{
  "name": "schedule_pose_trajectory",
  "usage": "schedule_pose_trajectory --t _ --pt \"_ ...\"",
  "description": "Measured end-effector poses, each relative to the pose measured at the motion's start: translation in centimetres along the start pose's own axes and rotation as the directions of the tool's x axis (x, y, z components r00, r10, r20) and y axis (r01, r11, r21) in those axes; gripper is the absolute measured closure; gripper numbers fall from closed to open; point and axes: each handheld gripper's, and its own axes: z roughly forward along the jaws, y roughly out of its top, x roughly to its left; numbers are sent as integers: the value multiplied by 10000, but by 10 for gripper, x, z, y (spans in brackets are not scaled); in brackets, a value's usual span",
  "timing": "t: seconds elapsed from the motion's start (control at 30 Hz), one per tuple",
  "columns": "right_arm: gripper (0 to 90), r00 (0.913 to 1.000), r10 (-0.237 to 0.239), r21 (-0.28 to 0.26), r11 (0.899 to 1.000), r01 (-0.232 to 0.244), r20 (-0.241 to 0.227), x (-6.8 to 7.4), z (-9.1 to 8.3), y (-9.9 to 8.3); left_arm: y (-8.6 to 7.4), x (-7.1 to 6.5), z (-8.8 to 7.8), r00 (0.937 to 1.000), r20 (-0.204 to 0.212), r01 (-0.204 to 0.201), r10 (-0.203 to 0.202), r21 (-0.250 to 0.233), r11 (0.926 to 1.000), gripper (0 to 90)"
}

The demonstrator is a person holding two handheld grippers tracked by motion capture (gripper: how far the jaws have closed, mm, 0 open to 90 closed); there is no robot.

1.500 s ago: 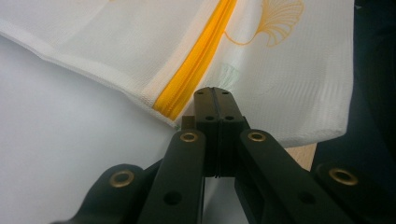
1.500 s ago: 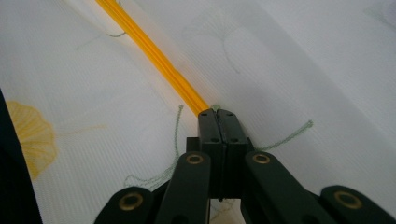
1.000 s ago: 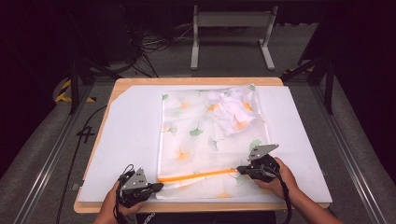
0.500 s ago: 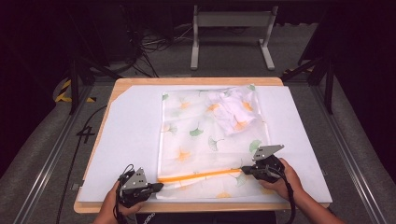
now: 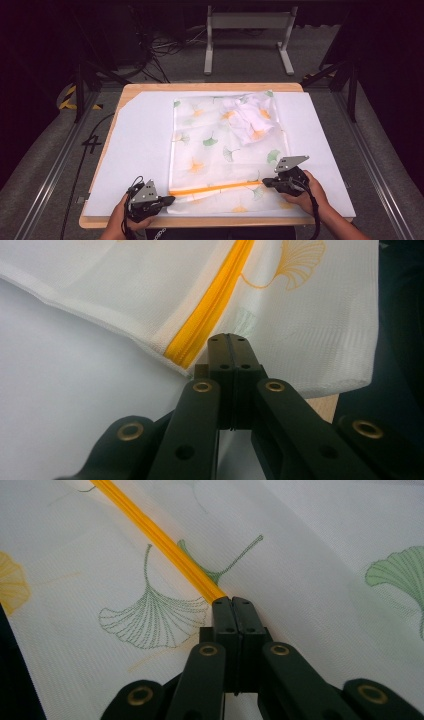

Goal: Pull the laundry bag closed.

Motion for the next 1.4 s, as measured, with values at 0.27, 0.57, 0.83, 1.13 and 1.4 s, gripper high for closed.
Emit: schedule_pose_trajectory --t 0.27,0.57,0.83,1.13,1.4 --pt "900 9998 112 0 9999 -112 158 -4 -4 -4 0 0 0 10000 6 4 -4 -4 10000 900" --pt "900 9994 266 -16 9996 -265 213 -8 -9 -9 0 0 0 10000 2 -16 16 3 10000 900" --pt "900 9976 602 -137 9981 -597 332 -14 -15 -18 0 1 0 10000 23 -28 28 13 10000 900" --pt "900 9964 733 -203 9972 -725 432 -17 -19 -23 1 0 0 10000 19 -58 58 61 10000 900" --pt "900 9947 845 -229 9963 -833 582 -20 -23 -27 1 1 0 10000 42 -47 47 45 10000 900"
